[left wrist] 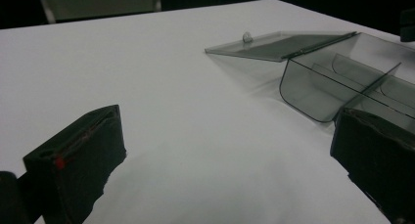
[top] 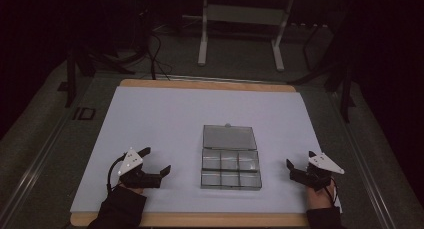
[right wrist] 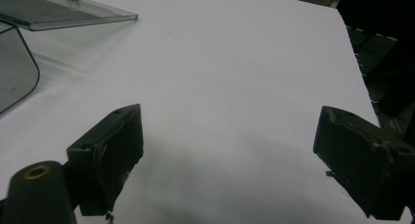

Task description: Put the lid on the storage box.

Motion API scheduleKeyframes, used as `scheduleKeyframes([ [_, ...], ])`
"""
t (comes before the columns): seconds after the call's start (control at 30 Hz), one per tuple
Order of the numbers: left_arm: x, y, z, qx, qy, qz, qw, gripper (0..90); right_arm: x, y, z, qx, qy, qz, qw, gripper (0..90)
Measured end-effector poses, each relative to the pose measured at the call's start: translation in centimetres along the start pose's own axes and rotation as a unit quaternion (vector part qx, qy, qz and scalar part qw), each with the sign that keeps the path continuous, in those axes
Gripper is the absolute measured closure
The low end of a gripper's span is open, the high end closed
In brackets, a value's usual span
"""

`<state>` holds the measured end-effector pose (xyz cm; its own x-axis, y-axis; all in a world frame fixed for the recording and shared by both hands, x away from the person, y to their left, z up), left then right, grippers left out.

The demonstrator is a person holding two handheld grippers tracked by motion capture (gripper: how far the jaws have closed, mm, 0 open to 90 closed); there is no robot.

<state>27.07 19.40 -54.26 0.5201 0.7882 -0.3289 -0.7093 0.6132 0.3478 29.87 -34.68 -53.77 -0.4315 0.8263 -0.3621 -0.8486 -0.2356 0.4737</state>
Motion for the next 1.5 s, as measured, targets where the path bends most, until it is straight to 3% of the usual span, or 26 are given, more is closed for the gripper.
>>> scheduleKeyframes([
  [0.17,0.0,-0.2,0.1,0.012,0.001,-0.004,0.9999,0.9,0.0,0.1,0.0,-0.003,-0.002,-0.001,1.0,11.1],
  [0.37,0.4,-0.8,0.4,0.043,0.025,0.002,0.9987,0.9,0.0,0.1,0.0,-0.002,-0.003,-0.001,1.0,11.1],
  [0.43,0.4,-1.5,0.7,0.088,0.036,0.013,0.9954,0.9,0.1,0.0,0.1,0.003,0.004,-0.002,1.0,11.1],
  [0.47,0.3,-1.6,0.8,0.097,0.04,0.012,0.9944,0.9,0.2,0.0,0.1,0.003,0.005,-0.002,1.0,11.1],
  [0.5,0.2,-1.8,0.9,0.106,0.044,0.017,0.9933,0.9,0.2,0.0,0.1,0.003,0.007,-0.003,1.0,11.1],
  [0.7,-0.9,-2.4,2.1,0.134,0.071,0.001,0.9884,1.0,0.2,-0.1,0.1,0.005,0.01,-0.003,0.9999,11.2],
  [0.8,-1.3,-3.0,2.8,0.143,0.078,0.005,0.9867,1.4,0.2,-0.1,0.1,0.005,0.01,-0.002,0.9999,11.2],
  [0.93,-1.8,-3.7,3.7,0.141,0.079,0.003,0.9869,1.4,0.4,-0.2,0.2,0.011,0.016,-0.003,0.9998,13.0],
  [0.97,-1.9,-3.9,3.9,0.142,0.077,0.0,0.9868,1.4,0.4,-0.1,0.2,0.008,0.021,-0.011,0.9997,13.0],
  [1.13,-1.9,-4.9,4.6,0.142,0.097,-0.015,0.985,1.4,0.5,-0.1,0.2,0.006,0.024,-0.009,0.9997,13.0],
  [1.37,-1.8,-6.0,5.0,0.149,0.109,-0.018,0.9827,1.4,0.4,-0.1,0.2,0.008,0.02,-0.009,0.9997,13.0],
  [1.5,-1.9,-6.9,5.5,0.151,0.105,-0.008,0.983,1.5,0.4,-0.1,0.2,0.009,0.021,-0.009,0.9997,13.0],
])
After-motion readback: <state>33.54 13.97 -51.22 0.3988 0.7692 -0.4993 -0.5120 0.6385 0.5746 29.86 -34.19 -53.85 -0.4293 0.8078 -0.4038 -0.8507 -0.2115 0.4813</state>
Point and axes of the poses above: each handheld gripper's, and its own axes: y roughly backward along the jaws, z roughly out of its top, x roughly to its left, the point moved 1 cm from there along -y, roughly forward along the jaws, and after that the axes turned 15 degrees about y, right-handed, at the moved point
